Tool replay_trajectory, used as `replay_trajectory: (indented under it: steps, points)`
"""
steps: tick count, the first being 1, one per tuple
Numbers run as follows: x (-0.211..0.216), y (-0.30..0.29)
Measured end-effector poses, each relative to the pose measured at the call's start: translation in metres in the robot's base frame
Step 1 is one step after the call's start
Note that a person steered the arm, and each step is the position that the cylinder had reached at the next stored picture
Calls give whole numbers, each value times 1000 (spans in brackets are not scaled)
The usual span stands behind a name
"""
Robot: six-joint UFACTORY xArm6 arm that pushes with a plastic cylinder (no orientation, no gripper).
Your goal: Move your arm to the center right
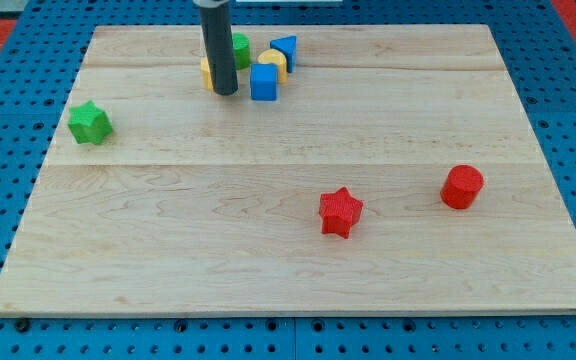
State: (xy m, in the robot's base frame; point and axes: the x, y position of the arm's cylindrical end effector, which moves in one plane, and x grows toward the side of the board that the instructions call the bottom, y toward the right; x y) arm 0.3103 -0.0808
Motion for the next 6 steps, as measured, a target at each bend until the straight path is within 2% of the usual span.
replay_trajectory:
  steps: [1, 2, 3, 4, 5, 6]
  points:
    - [31, -14]
    - [25, -38]
    - [8, -25]
    - [17, 28]
    - [80, 45]
    - [83, 168]
